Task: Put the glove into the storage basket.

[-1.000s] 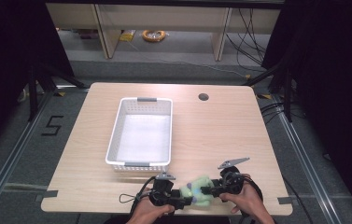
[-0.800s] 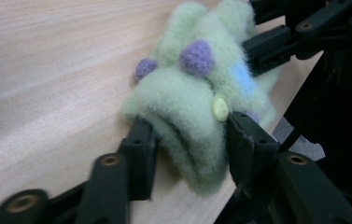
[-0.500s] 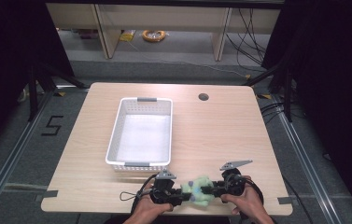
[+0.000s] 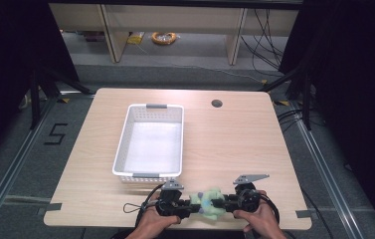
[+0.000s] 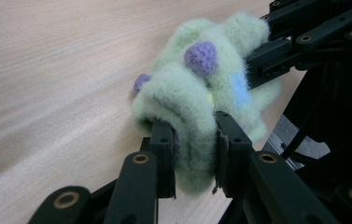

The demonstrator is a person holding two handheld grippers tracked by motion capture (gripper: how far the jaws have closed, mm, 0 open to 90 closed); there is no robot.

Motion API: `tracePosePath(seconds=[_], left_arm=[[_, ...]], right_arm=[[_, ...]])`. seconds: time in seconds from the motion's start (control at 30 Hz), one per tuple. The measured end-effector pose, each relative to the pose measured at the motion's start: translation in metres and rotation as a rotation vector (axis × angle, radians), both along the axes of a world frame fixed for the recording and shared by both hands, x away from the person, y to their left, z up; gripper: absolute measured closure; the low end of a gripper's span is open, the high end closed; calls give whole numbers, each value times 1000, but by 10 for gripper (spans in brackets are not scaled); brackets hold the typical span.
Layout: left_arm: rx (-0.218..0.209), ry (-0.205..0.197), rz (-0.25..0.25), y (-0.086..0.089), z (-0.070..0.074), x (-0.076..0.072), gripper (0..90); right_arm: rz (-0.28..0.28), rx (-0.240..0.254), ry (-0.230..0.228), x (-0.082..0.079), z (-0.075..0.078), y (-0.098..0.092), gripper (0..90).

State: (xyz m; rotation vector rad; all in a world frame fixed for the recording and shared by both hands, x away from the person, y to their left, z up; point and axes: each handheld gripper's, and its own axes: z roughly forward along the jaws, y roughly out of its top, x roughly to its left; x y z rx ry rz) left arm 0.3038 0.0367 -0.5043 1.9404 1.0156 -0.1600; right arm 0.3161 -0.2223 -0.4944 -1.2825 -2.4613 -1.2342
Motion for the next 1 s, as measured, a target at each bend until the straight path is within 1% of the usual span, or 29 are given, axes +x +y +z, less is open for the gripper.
tracePosePath(seconds=[0.03, 0.07, 0.1, 0.13, 0.17, 0.2, 0.27, 0.33, 0.37, 0.4, 0.43, 0.47, 0.5, 0.53, 0.57, 0.6, 0.63, 0.67, 0.7, 0.73, 0.77, 0.8, 0.83, 0.87, 0.9, 0.93, 0.97, 1.0], left_arm=[[4, -2, -9, 1, 1, 0, 717], [3, -10, -5, 1, 2, -1, 717], [8, -14, -11, 1, 4, -2, 717], [2, -16, -15, 1, 4, -2, 717], [6, -19, -19, 2, 5, -3, 717], [-1, -20, -16, 2, 6, -3, 717], [1, -25, -20, 3, 7, -4, 716], [5, -24, -9, 5, 9, -5, 716], [1, -25, -19, 6, 10, -4, 717], [1, -20, -25, 7, 11, -5, 717], [-5, -27, -15, 7, 11, -5, 717], [-4, -26, -16, 9, 12, -5, 717], [-12, -25, -14, 10, 13, -5, 717], [-9, -25, -16, 11, 15, -5, 717], [-15, -37, -11, 12, 17, -6, 717], [-15, -40, -9, 12, 19, -6, 717], [-18, -42, -24, 14, 21, -6, 717], [-21, -49, -18, 14, 24, -6, 717], [-21, -50, -23, 16, 26, -6, 717], [-23, -56, -21, 18, 28, -5, 716], [-25, -58, -20, 20, 30, -5, 716], [-25, -57, -20, 20, 32, -5, 716], [-21, -62, -20, 22, 34, -5, 716], [-19, -63, -22, 24, 37, -5, 716], [-22, -67, -24, 26, 41, -4, 716], [-27, -66, -18, 27, 43, -4, 716], [-31, -65, -15, 29, 46, -3, 716], [-32, -73, -14, 31, 49, -3, 716]], right_arm=[[4, 2, -7, 0, 0, 0, 695], [11, 17, 2, 0, 0, 1, 696], [12, 0, -25, 1, 0, 0, 697], [19, 1, -29, 1, 0, 1, 697], [25, 14, -23, 1, 0, 2, 697], [28, 13, -26, 1, 0, 2, 697], [30, 16, -25, 0, 1, 2, 697], [28, 16, -34, -1, 3, 4, 697], [29, 19, -33, -1, 4, 4, 697], [26, 19, -13, -3, 6, 6, 698], [16, 13, -26, -3, 7, 7, 698], [29, 14, -27, -2, 8, 7, 698], [35, 10, -46, -1, 9, 7, 699], [33, 31, -21, -2, 10, 9, 699], [29, 32, -22, -3, 12, 10, 700], [39, 31, -53, -2, 15, 9, 700], [37, 34, -55, -3, 17, 9, 700], [24, 39, -35, -6, 22, 10, 701], [28, 53, -48, -5, 24, 10, 701], [30, 47, -56, -5, 27, 10, 701], [28, 61, -51, -5, 28, 12, 701], [30, 59, -62, -4, 30, 13, 701], [29, 67, -52, -4, 31, 15, 701], [35, 56, -74, -3, 33, 16, 701], [35, 69, -56, -4, 36, 18, 701], [35, 53, -65, -3, 40, 19, 702], [28, 58, -72, -3, 42, 20, 702], [47, 68, -85, -1, 45, 20, 701]])
